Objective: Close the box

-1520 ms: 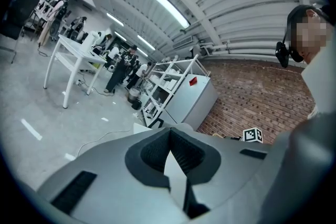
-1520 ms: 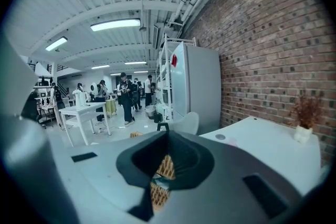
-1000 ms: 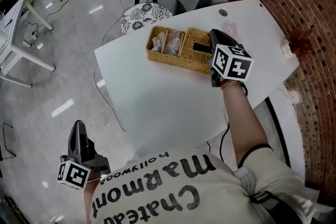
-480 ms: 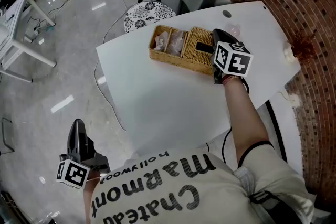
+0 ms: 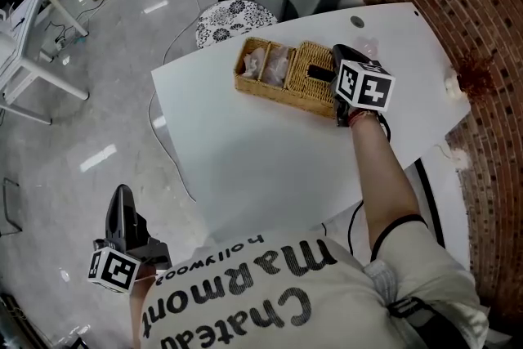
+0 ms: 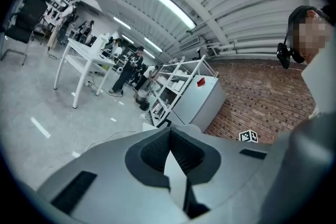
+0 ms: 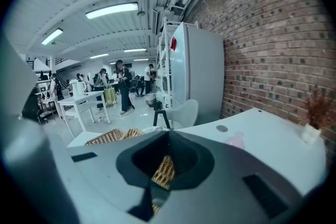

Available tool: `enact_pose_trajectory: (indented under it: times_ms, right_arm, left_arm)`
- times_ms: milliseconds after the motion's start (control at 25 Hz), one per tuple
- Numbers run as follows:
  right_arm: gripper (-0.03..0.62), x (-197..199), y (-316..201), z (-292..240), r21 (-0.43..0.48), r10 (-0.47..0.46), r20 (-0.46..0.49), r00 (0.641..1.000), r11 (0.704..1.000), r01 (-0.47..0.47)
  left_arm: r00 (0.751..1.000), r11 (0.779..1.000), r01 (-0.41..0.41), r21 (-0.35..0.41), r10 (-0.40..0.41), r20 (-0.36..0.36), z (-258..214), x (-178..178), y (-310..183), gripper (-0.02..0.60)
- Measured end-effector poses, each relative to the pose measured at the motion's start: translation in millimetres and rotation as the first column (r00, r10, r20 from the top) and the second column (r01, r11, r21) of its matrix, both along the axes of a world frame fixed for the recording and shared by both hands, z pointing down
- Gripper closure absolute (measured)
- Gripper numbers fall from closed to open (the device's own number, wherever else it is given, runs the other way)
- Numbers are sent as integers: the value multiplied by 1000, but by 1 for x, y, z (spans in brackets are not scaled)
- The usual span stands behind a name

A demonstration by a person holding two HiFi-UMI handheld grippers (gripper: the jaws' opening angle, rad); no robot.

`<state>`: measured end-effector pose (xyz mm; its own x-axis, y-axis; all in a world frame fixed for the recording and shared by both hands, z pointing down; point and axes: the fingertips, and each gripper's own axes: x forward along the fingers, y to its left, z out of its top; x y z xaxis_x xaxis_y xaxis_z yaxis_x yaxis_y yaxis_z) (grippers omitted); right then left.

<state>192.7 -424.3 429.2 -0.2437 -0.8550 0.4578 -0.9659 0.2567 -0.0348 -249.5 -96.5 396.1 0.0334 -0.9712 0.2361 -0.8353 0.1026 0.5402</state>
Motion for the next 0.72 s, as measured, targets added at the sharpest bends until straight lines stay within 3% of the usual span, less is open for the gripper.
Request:
enact_pose_trajectory:
  times_ms: [720]
  right_arm:
    - [576,-3,-12,25,-63,-14,-86,996,998,9]
  left_arm:
    - [1000,1000,8,-4,-8,1,1,0,-3,580]
